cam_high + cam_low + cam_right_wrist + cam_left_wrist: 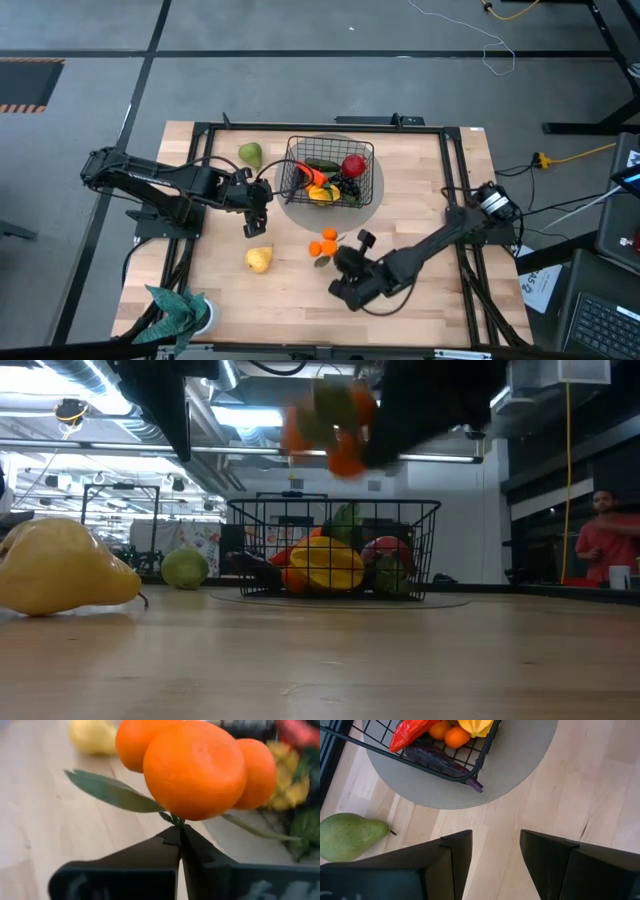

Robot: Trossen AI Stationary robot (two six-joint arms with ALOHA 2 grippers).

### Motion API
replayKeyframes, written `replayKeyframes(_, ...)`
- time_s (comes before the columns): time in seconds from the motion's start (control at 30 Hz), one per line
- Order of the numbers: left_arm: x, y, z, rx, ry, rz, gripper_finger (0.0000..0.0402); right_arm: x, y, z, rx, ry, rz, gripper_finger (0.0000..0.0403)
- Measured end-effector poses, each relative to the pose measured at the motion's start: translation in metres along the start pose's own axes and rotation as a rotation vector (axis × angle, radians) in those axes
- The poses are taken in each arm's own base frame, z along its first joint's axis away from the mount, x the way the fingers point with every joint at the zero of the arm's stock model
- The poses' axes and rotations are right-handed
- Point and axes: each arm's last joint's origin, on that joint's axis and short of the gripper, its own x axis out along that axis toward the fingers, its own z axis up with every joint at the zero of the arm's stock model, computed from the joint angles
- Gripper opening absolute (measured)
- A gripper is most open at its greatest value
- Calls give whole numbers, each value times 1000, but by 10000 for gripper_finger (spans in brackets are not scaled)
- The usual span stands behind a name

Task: Build produce basket
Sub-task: Put the oranges into the black wire basket

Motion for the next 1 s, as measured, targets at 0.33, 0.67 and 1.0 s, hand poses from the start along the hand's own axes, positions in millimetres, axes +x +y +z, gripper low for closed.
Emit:
replayKeyframes(0.33,0,0,0,0,0,-1,154,-46,24,33,-177,-209,-11,0)
replayKeyframes(0.67,0,0,0,0,0,0,154,-63,23,56,-300,-353,-179,0)
replayKeyframes(1.0,0,0,0,0,0,0,154,-68,16,61,-410,-487,-512,0)
